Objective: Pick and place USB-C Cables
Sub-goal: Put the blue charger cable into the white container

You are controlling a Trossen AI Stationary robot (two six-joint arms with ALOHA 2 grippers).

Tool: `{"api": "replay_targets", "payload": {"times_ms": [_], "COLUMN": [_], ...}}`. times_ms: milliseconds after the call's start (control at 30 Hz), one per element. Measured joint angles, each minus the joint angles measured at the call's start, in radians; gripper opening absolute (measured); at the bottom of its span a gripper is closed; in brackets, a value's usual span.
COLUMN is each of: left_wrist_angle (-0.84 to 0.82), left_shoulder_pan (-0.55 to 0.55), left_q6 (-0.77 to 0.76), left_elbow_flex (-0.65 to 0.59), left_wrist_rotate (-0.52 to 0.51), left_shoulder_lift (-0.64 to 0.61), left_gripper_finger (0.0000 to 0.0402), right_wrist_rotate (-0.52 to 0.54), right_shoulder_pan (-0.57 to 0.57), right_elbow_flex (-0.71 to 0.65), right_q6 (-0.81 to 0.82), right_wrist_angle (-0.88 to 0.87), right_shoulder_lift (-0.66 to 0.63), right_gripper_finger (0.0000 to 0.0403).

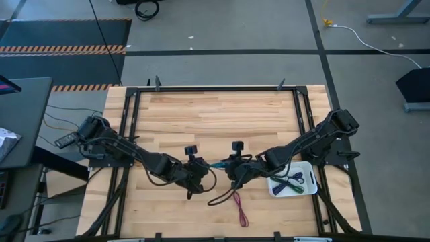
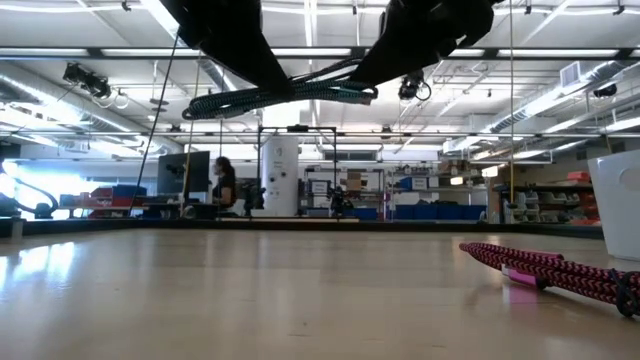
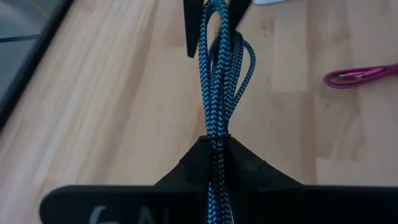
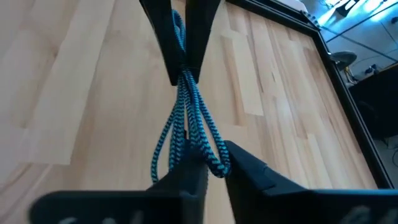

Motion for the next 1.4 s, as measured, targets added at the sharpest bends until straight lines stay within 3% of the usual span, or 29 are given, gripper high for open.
{"api": "replay_targets", "payload": {"times_ms": [133, 300, 567, 800, 1033, 1400], "left_wrist_angle": [-0.001, -0.015, -0.037, -0.040, -0.117, -0.127], "left_shoulder_pan": [0.001, -0.007, -0.066, -0.119, -0.146, -0.144], "left_q6": [-0.001, 0.000, 0.022, 0.022, 0.016, 0.001], "left_elbow_flex": [0.001, 0.001, 0.001, 0.001, 0.001, 0.001], "left_wrist_rotate": [0.015, -0.006, -0.189, -0.228, -0.326, -0.326], "left_shoulder_lift": [0.000, 0.000, -0.047, -0.079, -0.092, -0.097], "left_gripper_finger": [0.0036, 0.0064, 0.0123, 0.0167, 0.0189, 0.0190], "right_wrist_rotate": [-0.004, -0.038, -0.055, -0.057, -0.064, -0.182], "right_shoulder_pan": [0.004, 0.004, 0.005, 0.005, 0.012, 0.087], "right_elbow_flex": [0.000, 0.000, 0.000, 0.000, 0.001, 0.013], "right_q6": [-0.024, -0.021, -0.010, 0.003, 0.126, 0.538], "right_wrist_angle": [0.005, 0.017, -0.062, -0.085, -0.325, -0.832], "right_shoulder_lift": [0.000, 0.001, 0.001, -0.001, -0.098, -0.323], "right_gripper_finger": [0.0013, 0.0011, 0.0010, 0.0010, 0.0010, 0.0010]}}
